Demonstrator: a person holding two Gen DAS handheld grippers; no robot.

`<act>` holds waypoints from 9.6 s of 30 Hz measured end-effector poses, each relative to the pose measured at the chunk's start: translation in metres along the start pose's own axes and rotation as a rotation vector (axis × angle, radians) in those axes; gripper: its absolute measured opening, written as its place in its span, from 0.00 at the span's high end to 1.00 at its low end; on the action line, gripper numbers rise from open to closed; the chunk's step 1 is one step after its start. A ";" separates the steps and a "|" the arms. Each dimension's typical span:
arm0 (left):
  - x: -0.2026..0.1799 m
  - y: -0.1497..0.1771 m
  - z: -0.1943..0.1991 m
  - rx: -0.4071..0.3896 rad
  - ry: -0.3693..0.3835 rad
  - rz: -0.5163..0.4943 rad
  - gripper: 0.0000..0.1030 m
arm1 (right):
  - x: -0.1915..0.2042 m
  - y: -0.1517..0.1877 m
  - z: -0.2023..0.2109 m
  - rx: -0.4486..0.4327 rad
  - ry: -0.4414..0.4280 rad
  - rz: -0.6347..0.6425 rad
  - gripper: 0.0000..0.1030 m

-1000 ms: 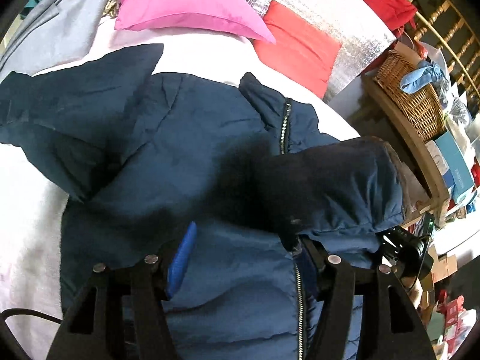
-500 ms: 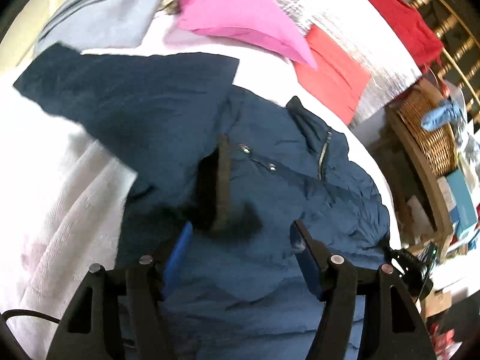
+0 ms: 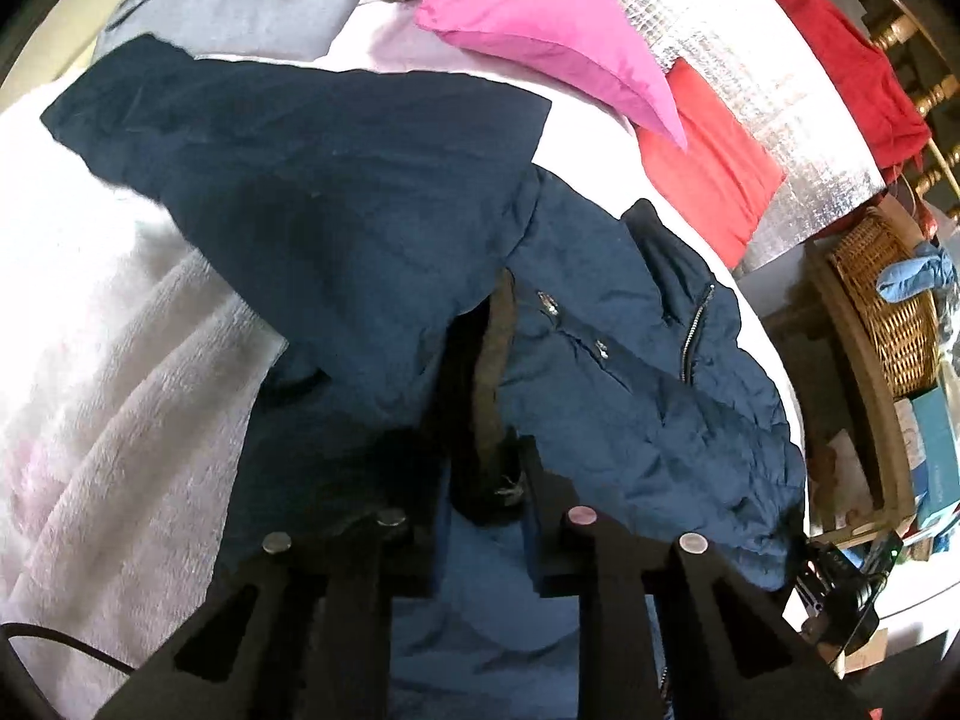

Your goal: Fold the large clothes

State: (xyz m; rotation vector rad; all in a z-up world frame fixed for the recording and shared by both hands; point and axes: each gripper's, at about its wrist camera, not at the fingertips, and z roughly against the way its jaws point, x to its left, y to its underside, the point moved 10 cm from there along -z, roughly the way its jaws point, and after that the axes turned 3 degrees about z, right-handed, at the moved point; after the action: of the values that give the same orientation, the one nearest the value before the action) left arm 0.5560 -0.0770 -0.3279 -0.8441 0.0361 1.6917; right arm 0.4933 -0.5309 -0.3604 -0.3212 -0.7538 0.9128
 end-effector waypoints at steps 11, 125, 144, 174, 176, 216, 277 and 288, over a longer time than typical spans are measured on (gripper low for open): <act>0.016 0.002 0.042 -0.036 0.032 -0.095 0.49 | 0.023 -0.011 0.068 -0.127 0.039 0.043 0.21; -0.013 -0.032 -0.012 0.125 -0.075 -0.248 0.37 | 0.048 0.014 -0.005 0.040 -0.416 -0.344 0.11; -0.002 -0.021 -0.016 0.171 -0.142 -0.268 0.37 | 0.052 0.035 0.006 0.108 -0.167 -0.059 0.83; -0.007 -0.046 -0.040 0.203 -0.019 -0.193 0.39 | 0.029 0.022 -0.025 0.142 -0.069 0.154 0.60; -0.010 -0.043 -0.045 0.221 -0.012 -0.200 0.37 | 0.030 0.022 -0.024 0.143 -0.061 0.164 0.62; -0.006 -0.018 0.025 0.068 -0.047 -0.411 0.60 | 0.001 0.001 0.036 0.052 -0.092 0.070 0.39; -0.030 -0.043 -0.071 0.124 0.201 0.323 0.31 | 0.050 0.014 -0.055 0.103 -0.290 -0.485 0.50; -0.024 -0.047 -0.070 0.078 0.108 0.135 0.77 | 0.061 0.006 -0.045 0.018 -0.215 -0.271 0.78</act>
State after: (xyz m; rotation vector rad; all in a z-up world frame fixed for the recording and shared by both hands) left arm 0.6333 -0.1132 -0.3474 -0.8899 0.2365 1.7575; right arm 0.5452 -0.4751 -0.3682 -0.1007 -0.9609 0.7033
